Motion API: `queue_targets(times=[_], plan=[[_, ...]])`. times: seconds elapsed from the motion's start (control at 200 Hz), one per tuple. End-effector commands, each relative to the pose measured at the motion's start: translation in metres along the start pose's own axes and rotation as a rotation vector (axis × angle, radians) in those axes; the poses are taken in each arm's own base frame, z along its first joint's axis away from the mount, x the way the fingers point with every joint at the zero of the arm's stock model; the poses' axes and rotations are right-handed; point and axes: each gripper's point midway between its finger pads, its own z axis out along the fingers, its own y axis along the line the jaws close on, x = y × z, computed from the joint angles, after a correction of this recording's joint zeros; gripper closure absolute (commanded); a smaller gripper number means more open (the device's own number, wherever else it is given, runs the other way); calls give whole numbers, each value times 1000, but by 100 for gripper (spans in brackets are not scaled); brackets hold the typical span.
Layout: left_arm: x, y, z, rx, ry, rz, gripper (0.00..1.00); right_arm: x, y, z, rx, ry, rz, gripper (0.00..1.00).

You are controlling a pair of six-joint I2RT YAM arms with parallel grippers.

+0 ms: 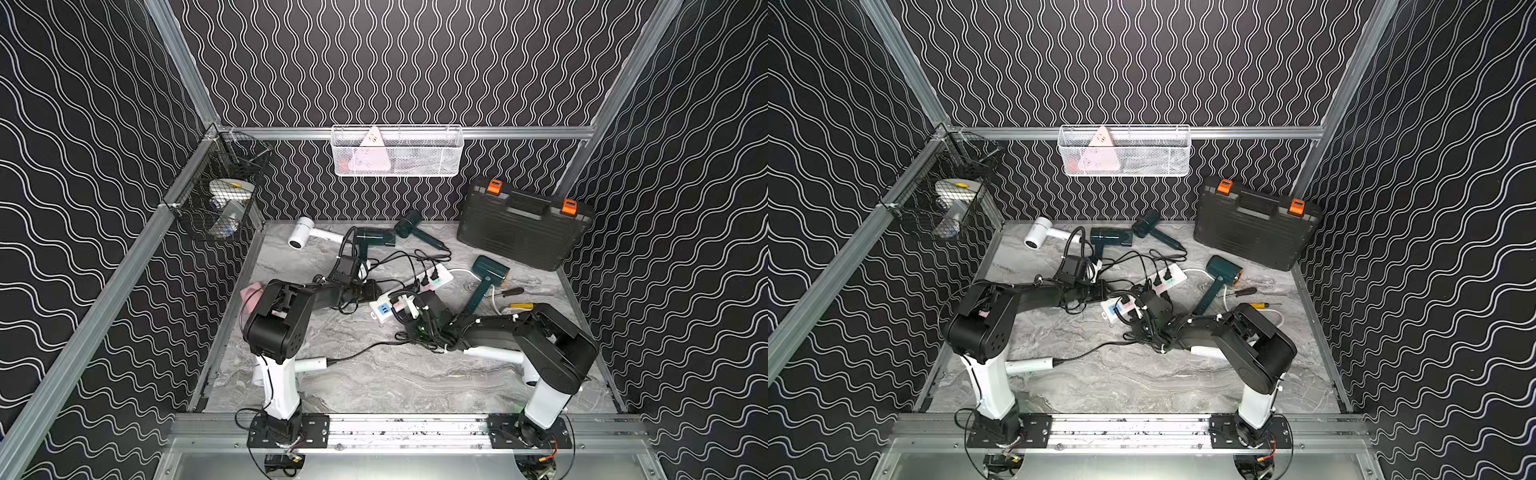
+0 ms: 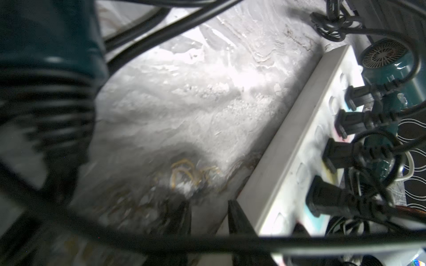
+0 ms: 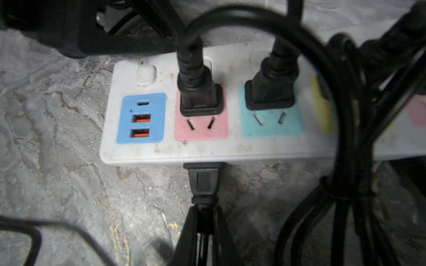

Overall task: Charge the blow dryers
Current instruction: Insert the plug into the socket.

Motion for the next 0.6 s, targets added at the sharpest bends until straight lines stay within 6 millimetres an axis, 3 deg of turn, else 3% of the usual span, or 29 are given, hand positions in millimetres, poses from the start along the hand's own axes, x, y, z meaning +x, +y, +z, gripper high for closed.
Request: queue_targets(times=[0.0,0.055,0.15,0.26,0.44,0.595], plan=[[35,12,-9,-48,125,-58,61,-51,4,-3,-3,-185,12,97],[32,16,-14,-74,102,-67,58,-50,4,-2,-5,-180,12,93],[28,17,-24,-96,54,-89,52,-49,5,-1,-6,-170,13,78],[27,13,-36,-86,12,-108,49,-46,3,-3,0,-158,19,73],[21,10,-63,-111,-64,-114,33,-34,-2,-16,10,-141,33,50],[13,3,-85,-118,-122,-103,23,-25,-3,-36,-12,-150,46,39]])
